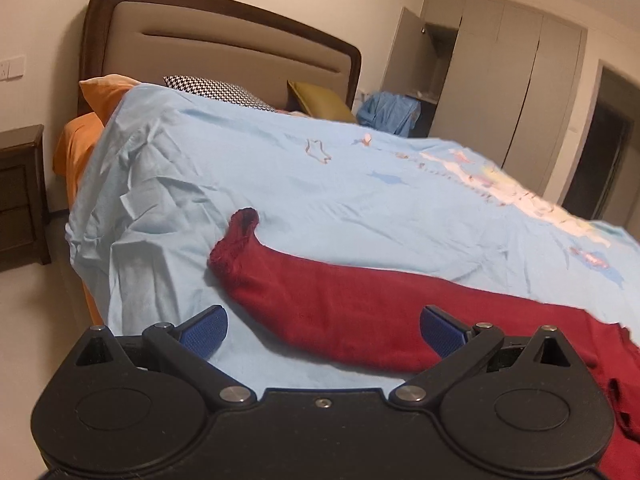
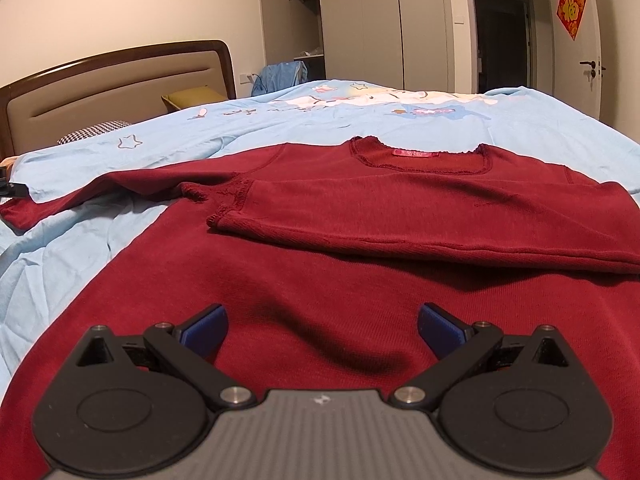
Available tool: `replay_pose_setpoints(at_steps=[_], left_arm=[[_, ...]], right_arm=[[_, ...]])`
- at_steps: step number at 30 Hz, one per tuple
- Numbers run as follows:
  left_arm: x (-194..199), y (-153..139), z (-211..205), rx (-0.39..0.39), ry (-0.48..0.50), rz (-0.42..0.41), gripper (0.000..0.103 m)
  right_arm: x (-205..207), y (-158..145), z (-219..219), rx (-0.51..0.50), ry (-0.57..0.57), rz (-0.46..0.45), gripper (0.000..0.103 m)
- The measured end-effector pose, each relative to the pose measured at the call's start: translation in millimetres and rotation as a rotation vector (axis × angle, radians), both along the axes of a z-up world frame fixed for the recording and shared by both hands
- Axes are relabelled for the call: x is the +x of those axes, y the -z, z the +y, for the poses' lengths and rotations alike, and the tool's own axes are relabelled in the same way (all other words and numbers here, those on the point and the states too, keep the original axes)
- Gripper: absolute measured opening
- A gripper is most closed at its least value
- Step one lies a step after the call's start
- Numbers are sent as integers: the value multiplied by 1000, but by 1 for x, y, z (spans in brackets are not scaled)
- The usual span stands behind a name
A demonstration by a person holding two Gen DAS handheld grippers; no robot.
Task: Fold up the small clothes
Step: 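Move the left tool to the other sleeve cuff and grasp it, then lift the sleeve with the left tool, fold it across the chest, release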
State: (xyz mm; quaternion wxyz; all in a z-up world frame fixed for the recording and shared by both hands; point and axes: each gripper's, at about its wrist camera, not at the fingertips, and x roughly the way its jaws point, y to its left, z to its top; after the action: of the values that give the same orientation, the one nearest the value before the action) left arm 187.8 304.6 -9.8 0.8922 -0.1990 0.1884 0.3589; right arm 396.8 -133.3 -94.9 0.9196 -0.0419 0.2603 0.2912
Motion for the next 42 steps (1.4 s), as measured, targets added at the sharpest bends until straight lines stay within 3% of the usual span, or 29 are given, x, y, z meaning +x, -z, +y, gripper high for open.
replay_pose_setpoints(at_steps=[3, 6, 14, 17, 19, 21, 22, 24, 26, 30, 36, 42], left_arm=[[12, 4, 9, -51, 12, 14, 102], [19, 9, 14, -137, 18, -32, 102], [32, 13, 23, -198, -128, -84, 101], [36, 13, 24, -167, -210, -78, 86], [36, 13, 23, -137, -232, -82, 70], [35, 13, 22, -121, -245, -77, 43], [35, 14, 23, -119, -252, -79, 37], [31, 15, 26, -130, -262, -100, 14], [28, 14, 27, -128, -263, -118, 7], [27, 7, 22, -65, -218, -151, 4], [38, -17, 10, 39, -132, -185, 3], [67, -54, -31, 173, 16, -209, 3]], right_arm=[[0, 0, 0, 1, -1, 1, 103], [1, 1, -1, 6, -2, 3, 103], [1, 2, -2, 16, -3, 1, 103], [1, 3, -3, 19, -3, -1, 103], [1, 3, -3, 19, -3, -1, 103], [1, 3, -3, 20, -3, -1, 103], [1, 3, -3, 20, -3, -2, 103], [1, 3, -3, 21, -3, -1, 103], [1, 2, -3, 23, -3, -1, 103], [0, -2, -8, 48, -9, 20, 103], [-9, -22, -56, 323, -42, 149, 103], [-34, -34, -95, 284, 38, 57, 103]])
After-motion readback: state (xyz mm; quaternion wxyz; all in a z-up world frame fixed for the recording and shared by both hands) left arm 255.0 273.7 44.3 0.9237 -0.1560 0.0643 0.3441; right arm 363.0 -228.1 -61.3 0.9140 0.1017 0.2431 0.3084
